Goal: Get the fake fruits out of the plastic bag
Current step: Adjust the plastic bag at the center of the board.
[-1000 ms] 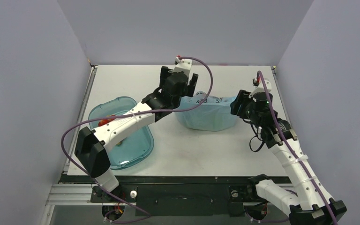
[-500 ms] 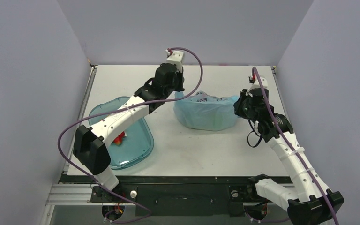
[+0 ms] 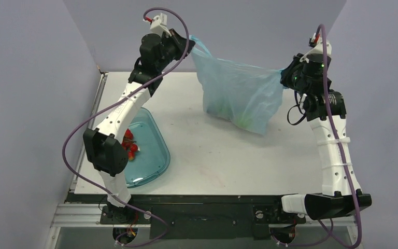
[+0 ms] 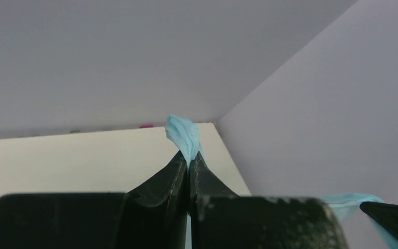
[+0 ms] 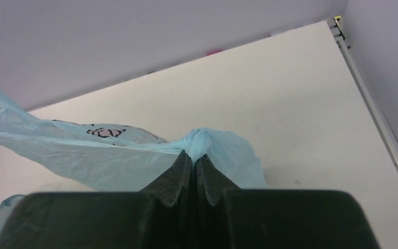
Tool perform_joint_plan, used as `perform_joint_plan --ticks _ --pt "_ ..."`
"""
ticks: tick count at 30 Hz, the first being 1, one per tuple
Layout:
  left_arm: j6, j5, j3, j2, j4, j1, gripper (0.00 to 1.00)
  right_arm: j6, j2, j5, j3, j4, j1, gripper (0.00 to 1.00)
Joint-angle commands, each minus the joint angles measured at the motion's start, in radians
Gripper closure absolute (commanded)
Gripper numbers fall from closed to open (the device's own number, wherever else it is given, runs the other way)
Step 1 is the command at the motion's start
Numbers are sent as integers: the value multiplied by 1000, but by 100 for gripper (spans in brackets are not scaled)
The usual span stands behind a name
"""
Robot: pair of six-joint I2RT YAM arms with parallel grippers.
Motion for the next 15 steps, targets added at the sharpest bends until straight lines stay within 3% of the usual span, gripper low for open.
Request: perform_joint_plan --ticks 1,5,10,15 --pt "-142 109 240 121 70 46 100 -31 44 42 128 -25 -15 100" --pt "-148 219 262 158 34 53 100 -37 24 1 63 -31 6 100" --pt "-128 286 -42 43 84 58 100 -62 -98 66 -174 -21 145 100" --pt "-113 316 -322 -126 94 68 100 -27 -236 -45 -383 -10 230 84"
